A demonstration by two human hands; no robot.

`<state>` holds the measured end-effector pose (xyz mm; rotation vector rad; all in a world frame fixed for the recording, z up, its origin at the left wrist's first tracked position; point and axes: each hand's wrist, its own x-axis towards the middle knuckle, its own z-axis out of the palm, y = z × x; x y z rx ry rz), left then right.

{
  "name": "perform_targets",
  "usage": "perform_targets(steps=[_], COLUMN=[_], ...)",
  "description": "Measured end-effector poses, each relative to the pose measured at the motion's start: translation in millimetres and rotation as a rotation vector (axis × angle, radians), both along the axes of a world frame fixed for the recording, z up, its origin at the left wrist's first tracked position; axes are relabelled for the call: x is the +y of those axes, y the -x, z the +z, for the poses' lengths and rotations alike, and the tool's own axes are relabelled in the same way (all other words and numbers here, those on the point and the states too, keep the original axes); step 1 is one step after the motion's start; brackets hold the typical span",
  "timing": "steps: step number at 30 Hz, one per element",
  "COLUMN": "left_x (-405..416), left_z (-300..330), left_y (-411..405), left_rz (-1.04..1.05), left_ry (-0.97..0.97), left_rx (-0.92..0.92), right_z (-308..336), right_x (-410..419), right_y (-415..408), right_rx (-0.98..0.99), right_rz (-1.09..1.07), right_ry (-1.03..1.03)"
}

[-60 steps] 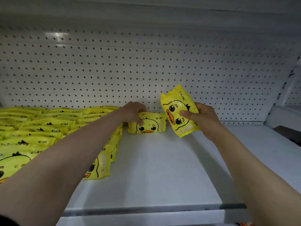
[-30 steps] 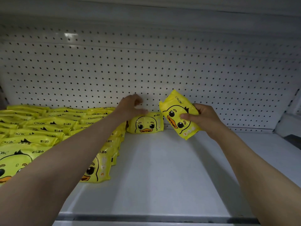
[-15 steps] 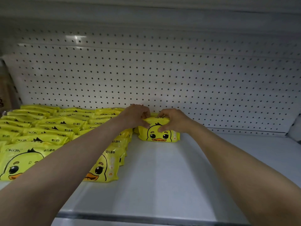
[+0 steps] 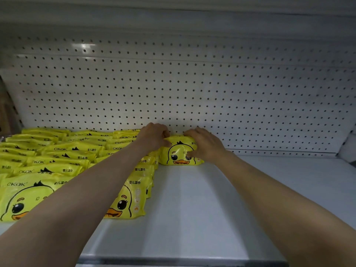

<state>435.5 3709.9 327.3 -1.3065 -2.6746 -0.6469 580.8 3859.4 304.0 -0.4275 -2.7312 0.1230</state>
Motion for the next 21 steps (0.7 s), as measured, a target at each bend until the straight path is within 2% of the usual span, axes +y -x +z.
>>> perform_targets(steps=[7, 12, 21], left_x=[-3, -9, -70], left_z=[-6, -1, 19], left_y=[-7, -16, -46], left_rz=[0.033, -0.029, -0.052], left_ry=[0.033, 0.056, -0.017], left_rx=[0.048, 0.091, 0.119], right_z=[0, 13, 50], right_x=[-16, -35, -89], right_y=[-2, -6, -42], right_rx=[-0.025, -0.007, 0.100], right_rz=[-0.127, -0.235, -0.223], right_ry=[-0.118, -0.169, -0.082])
